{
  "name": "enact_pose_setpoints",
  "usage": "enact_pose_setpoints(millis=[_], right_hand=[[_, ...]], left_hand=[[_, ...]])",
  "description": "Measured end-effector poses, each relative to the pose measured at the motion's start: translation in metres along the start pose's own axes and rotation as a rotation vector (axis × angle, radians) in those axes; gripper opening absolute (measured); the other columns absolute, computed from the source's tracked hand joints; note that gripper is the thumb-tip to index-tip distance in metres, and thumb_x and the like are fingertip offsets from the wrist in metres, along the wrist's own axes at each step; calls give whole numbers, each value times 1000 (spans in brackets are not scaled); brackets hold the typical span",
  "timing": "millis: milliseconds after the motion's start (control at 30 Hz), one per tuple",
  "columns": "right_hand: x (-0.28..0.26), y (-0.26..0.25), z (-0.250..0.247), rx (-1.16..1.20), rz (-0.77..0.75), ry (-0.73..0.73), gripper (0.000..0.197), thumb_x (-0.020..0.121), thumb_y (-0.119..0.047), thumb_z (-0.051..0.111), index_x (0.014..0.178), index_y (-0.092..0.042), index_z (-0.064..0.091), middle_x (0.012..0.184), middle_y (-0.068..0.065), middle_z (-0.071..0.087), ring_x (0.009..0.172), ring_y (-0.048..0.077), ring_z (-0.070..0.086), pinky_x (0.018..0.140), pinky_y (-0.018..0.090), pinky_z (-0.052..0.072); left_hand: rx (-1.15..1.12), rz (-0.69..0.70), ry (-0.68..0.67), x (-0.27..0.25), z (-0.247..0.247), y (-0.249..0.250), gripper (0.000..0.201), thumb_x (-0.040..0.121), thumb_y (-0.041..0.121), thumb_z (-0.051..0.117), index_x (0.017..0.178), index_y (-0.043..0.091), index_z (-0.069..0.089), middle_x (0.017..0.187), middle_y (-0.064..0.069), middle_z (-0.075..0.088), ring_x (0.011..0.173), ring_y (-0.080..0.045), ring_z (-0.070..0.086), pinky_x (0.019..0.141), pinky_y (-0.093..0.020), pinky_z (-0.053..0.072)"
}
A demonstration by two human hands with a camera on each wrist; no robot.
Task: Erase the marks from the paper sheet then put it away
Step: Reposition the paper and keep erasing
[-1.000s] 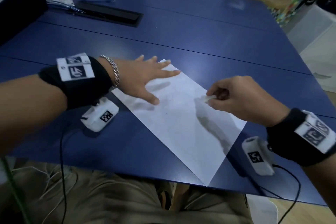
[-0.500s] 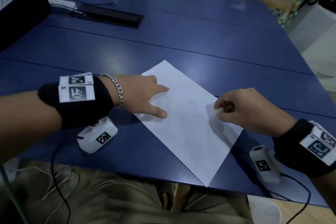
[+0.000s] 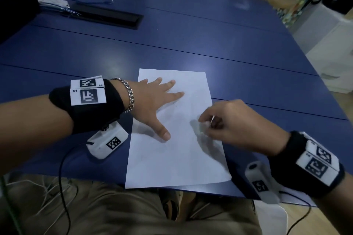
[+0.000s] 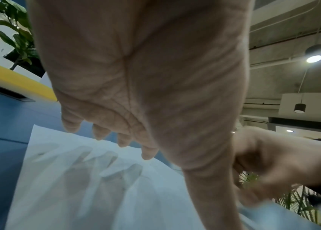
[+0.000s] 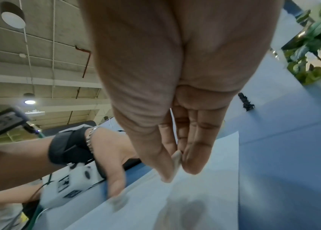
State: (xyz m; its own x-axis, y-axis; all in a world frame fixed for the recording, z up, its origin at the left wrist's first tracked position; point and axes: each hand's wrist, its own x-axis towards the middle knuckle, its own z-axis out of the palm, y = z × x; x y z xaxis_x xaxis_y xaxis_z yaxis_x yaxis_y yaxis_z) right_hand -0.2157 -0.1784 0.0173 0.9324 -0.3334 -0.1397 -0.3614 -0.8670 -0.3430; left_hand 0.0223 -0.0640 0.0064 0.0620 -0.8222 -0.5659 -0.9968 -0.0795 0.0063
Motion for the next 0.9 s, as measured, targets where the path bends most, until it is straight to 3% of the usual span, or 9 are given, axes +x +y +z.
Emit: enact_pose_setpoints(millis=[133,300,433,600,767,900], right_hand=[[28,-1,-3,-27,-33,8,21,90,-24,70,110,-25,77,94,-12,70,80,3,67,81,21,54],[60,-2,6,-49,-84,7,25,86,-21,70,110,-25,76,97,-7,71,78,8,64,80,31,58],[67,0,9,-45,-84,33,20,86,-27,72,105,-25,77,89,-9,68,75,7,61,77,34,58],[64,-4,2,-2,-131,-130,10,84,-27,74,92,-30,78,83,-13,73,77,2,67,71,18,54],[76,-2,7,-44,-82,29,17,83,-27,72,99,-25,78,79,-10,71,71,5,62,74,30,58],[67,-10,5,-38,-143,-120,8,84,-27,74,92,-28,76,81,-12,72,73,2,64,68,16,52]], left_hand=[[33,26,-35,3,13,0,148,56,98,66,157,45,-29,167,7,-36,158,-34,-20,126,-65,-2],[43,16,-24,9,21,-3,152,49,104,61,152,49,-36,164,10,-41,157,-32,-26,123,-67,-9],[30,11,-31,11,24,-7,152,43,107,57,148,53,-38,161,15,-44,155,-31,-30,122,-69,-10],[16,11,-16,13,26,-8,154,41,107,57,148,52,-38,161,16,-44,155,-31,-30,122,-70,-10],[28,8,-10,14,27,-8,160,40,108,56,152,44,-38,161,18,-42,156,-28,-29,123,-68,-7],[39,-4,-18,13,25,-6,160,40,107,57,152,43,-39,161,18,-43,156,-29,-28,123,-68,-7]])
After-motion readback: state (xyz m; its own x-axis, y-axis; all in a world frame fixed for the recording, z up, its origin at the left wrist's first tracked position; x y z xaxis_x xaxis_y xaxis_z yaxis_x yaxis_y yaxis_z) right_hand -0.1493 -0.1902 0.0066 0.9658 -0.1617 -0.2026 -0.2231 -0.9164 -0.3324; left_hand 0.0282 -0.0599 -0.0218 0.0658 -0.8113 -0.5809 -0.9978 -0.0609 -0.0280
